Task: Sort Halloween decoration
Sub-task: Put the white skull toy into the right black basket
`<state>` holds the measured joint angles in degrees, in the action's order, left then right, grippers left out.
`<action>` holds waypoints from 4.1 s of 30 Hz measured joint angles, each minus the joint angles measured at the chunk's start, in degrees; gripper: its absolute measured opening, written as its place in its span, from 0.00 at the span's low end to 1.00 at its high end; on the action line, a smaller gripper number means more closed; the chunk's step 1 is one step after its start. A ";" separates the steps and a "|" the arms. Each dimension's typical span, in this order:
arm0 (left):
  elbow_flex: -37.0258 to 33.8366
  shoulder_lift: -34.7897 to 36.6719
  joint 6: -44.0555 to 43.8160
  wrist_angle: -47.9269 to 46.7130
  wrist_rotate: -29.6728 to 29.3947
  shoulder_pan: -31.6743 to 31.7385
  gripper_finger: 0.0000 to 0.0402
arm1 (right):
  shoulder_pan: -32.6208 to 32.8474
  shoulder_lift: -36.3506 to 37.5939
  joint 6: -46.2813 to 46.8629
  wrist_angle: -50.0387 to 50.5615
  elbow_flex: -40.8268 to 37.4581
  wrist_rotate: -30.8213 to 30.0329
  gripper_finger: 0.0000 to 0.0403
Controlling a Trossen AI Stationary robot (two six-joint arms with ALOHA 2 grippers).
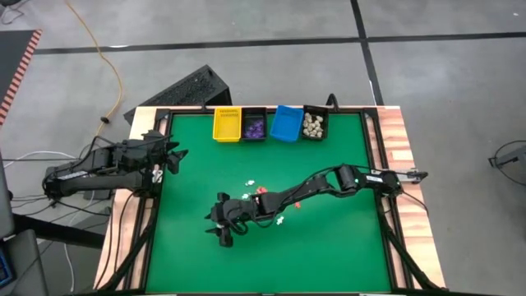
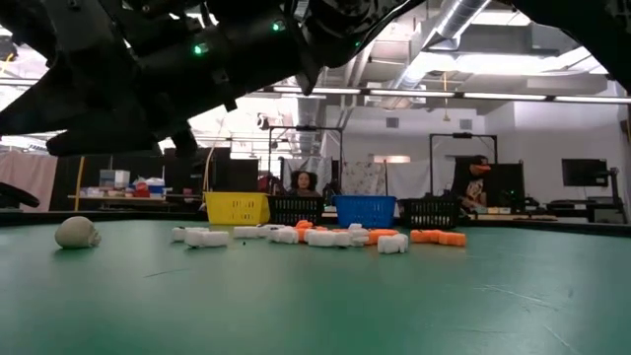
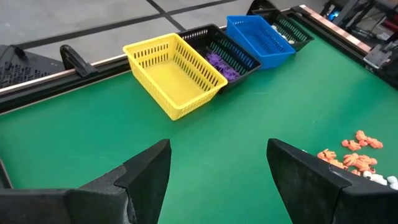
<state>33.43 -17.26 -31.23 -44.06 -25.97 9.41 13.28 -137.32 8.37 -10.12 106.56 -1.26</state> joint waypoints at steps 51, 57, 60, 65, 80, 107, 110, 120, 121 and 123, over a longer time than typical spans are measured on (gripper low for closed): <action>0.00 0.02 0.05 -0.06 -0.18 0.00 0.64 | 0.41 -7.51 11.50 5.76 0.03 -2.10 0.27; 0.00 0.02 0.03 -0.04 -0.22 0.00 0.64 | -0.04 -5.64 12.33 4.55 -0.17 -2.53 0.27; 0.00 0.02 0.03 -0.04 -0.23 0.00 0.64 | -0.70 -4.19 12.39 5.30 -0.30 -3.19 0.27; 0.00 0.02 -0.01 -0.04 -0.25 0.00 0.64 | -3.06 -0.98 10.82 6.50 -0.35 -4.24 0.27; 0.00 0.02 -0.10 0.01 -0.49 0.00 0.64 | -12.15 11.06 -2.33 21.74 -0.20 -6.81 0.27; 0.00 0.02 -1.20 -0.06 -5.39 0.00 0.64 | -45.40 45.35 -14.86 47.72 -28.11 -3.25 0.28; 0.00 0.02 -1.81 -0.07 -5.97 0.01 0.64 | -48.69 48.93 -11.85 46.83 -34.22 -3.42 0.28; 0.00 0.02 -2.44 -0.04 -7.92 0.02 0.64 | -55.24 49.76 -0.57 39.48 -47.09 -4.81 0.30; 0.00 0.02 -2.45 -0.06 -7.90 0.02 0.64 | -55.63 48.97 -0.41 39.77 -47.19 -4.71 0.31; 0.00 0.01 -2.46 -0.04 -7.89 0.02 0.64 | -56.22 48.15 -0.34 39.59 -47.17 -4.09 0.36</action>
<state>33.43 -17.25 -33.69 -44.10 -33.86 9.43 -42.94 -89.16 8.03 29.47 59.39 -5.35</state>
